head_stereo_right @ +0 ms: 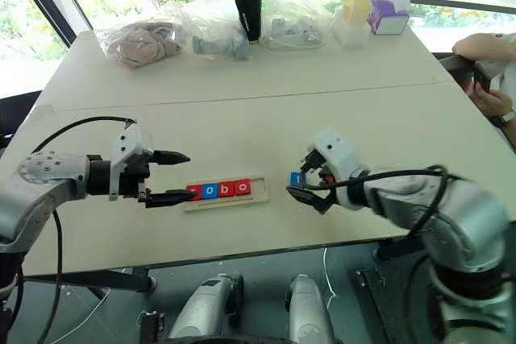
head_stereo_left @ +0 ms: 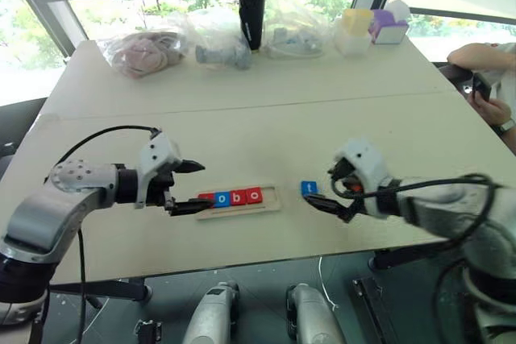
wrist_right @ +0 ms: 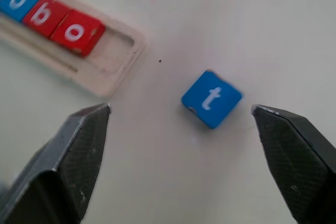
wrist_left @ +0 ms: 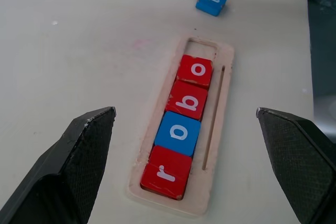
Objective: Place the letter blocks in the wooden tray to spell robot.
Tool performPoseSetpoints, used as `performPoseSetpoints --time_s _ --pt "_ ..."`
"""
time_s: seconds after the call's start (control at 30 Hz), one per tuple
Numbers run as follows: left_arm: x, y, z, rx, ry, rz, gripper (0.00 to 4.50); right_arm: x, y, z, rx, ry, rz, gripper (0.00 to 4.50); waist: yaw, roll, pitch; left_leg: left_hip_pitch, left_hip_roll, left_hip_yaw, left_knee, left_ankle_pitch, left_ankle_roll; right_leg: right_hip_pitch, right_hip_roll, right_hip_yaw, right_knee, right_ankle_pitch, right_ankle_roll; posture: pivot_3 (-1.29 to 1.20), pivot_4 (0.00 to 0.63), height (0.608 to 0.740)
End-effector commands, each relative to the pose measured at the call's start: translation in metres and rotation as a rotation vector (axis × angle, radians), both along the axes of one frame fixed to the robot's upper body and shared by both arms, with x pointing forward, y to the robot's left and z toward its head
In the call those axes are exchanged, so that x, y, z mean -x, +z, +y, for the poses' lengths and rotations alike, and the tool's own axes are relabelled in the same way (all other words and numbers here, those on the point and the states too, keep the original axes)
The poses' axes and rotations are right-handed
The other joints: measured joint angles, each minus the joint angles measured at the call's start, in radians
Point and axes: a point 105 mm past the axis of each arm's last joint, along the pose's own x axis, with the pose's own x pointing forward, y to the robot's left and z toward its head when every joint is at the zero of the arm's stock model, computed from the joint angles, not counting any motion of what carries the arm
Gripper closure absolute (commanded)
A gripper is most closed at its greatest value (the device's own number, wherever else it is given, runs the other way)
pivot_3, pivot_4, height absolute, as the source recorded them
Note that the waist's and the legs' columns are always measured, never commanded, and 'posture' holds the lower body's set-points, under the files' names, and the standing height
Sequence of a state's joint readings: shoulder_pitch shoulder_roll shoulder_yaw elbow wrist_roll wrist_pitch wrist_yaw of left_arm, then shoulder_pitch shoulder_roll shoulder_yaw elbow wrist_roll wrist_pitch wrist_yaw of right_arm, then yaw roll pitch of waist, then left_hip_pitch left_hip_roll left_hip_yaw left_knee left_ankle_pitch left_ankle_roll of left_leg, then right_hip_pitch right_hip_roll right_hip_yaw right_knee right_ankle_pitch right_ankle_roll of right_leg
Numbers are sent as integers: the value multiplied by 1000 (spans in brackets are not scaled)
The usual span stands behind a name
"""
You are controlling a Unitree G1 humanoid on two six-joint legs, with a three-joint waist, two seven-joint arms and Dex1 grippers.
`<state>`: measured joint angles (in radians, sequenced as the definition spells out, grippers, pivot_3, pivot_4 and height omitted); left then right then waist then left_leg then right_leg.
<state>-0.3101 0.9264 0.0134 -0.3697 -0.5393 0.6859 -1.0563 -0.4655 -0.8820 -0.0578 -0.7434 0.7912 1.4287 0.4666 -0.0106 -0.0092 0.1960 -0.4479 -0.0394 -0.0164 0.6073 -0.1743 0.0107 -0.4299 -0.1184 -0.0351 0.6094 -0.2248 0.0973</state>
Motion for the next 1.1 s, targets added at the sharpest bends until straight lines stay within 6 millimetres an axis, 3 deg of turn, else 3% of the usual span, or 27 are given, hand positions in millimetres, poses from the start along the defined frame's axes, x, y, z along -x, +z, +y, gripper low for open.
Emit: performPoseSetpoints --time_s 0.03,0.2,0.37,0.63,0.73,0.93,0.97,1.1 --pt "5 11 0 -16 -46 -43 0 5 -3 -12 140 246 -58 84 4 -1 0 0 0 0 0 -1 0 1 0 -1 -1 -1 1 0 150 740" --pt "2 16 -3 -13 -58 -62 0 -21 -22 -37 96 316 -79 84 -6 -2 -1 -1 0 5 3 -5 5 3 -1 -2 -7 1 0 0 150 740" --pt "6 15 -8 -13 -74 -56 0 -49 -41 -34 28 363 -119 84 -1 -2 0 -1 1 9 7 -6 8 3 0 1 -7 5 4 0 150 740" --pt "12 12 -8 -8 -61 -44 0 -58 -53 -26 22 441 -110 84 6 -2 0 0 1 9 8 -6 8 4 0 1 -6 7 5 0 150 740" --pt "12 11 -7 -5 -52 -43 0 -57 -56 -25 13 448 -94 947 6 -2 0 1 1 9 9 -6 8 4 0 2 -4 7 5 0 150 740" --pt "10 9 -8 -2 -45 -44 0 -58 -61 -25 1 440 -79 4232 4 -2 0 4 1 10 11 -6 8 4 0 3 2 6 5 0 150 740" --pt "10 9 -8 -2 -45 -45 0 -58 -61 -24 -1 436 -82 4474 3 -2 0 4 1 10 11 -5 8 4 0 3 3 6 5 0 150 740" --pt "9 9 -7 -3 -44 -48 0 -59 -59 -24 0 432 -96 4474 3 -2 0 4 1 10 12 -5 7 4 0 3 4 6 5 0 150 740"
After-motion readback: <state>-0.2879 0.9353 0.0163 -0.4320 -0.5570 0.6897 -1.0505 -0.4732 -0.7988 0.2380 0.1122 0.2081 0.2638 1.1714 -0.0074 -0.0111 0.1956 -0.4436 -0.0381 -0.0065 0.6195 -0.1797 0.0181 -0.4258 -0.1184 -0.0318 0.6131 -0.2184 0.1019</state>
